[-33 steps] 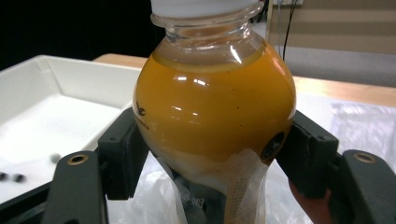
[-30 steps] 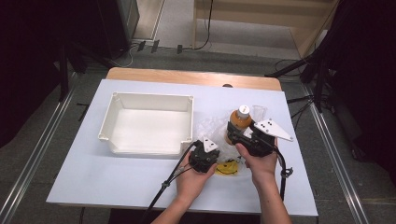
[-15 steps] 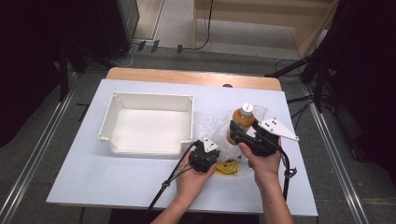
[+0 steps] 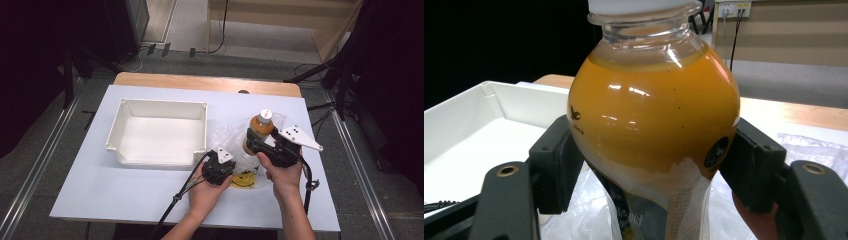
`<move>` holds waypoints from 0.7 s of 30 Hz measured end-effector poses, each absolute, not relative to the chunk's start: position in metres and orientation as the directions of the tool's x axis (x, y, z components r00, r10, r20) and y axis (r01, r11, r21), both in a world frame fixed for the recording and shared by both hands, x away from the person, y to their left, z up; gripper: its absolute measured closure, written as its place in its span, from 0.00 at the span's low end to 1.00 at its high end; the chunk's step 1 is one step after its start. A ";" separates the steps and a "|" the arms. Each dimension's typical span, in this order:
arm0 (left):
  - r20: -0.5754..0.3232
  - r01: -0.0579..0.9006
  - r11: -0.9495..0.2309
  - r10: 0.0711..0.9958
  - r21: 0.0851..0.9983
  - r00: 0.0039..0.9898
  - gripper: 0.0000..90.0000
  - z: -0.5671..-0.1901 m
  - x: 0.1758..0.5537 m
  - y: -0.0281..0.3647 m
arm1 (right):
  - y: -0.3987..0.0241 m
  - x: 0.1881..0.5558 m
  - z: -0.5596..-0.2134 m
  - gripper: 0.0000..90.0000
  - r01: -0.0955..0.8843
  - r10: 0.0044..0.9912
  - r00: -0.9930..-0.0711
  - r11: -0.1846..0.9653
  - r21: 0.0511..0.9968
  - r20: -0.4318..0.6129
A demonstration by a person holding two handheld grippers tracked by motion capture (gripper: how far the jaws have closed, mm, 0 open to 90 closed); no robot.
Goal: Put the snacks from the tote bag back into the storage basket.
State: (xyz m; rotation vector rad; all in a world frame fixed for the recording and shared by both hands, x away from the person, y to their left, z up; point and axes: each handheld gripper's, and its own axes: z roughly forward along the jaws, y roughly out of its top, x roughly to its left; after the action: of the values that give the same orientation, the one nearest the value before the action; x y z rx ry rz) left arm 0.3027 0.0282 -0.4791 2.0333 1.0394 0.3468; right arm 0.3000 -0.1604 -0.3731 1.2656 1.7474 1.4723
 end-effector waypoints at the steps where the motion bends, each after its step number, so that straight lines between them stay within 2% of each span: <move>1: -0.117 0.552 -0.333 0.770 0.764 0.627 0.87 -0.479 0.303 0.029 | -0.161 0.300 -0.372 0.36 0.316 0.888 -0.426 -0.032 0.948 0.172; 3: -0.128 0.550 -0.327 0.763 0.768 0.633 0.79 -0.478 0.303 0.030 | -0.162 0.300 -0.371 0.36 0.313 0.888 -0.428 -0.031 0.949 0.170; 4: -0.137 0.546 -0.322 0.755 0.774 0.641 0.79 -0.478 0.302 0.031 | -0.162 0.300 -0.370 0.36 0.313 0.887 -0.427 -0.037 0.949 0.175; 7: -0.145 0.511 -0.285 0.748 0.811 0.648 0.54 -0.475 0.297 0.036 | -0.164 0.302 -0.367 0.36 0.311 0.887 -0.424 -0.046 0.949 0.182; 11: -0.160 0.488 -0.253 0.738 0.836 0.656 0.36 -0.470 0.292 0.042 | -0.165 0.304 -0.366 0.36 0.310 0.888 -0.423 -0.044 0.950 0.179; 16: -0.160 0.457 -0.241 0.717 0.856 0.678 0.27 -0.466 0.284 0.048 | -0.167 0.304 -0.365 0.36 0.315 0.889 -0.420 -0.045 0.948 0.182; 21: -0.175 0.454 -0.216 0.718 0.864 0.674 0.23 -0.462 0.280 0.059 | -0.168 0.304 -0.364 0.36 0.317 0.888 -0.418 -0.058 0.947 0.194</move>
State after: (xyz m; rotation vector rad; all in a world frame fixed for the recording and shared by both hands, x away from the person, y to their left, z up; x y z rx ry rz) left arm 0.2804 0.0594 -0.4620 1.8605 0.9234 0.3213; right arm 0.3043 -0.1681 -0.3641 1.2837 1.7239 1.4959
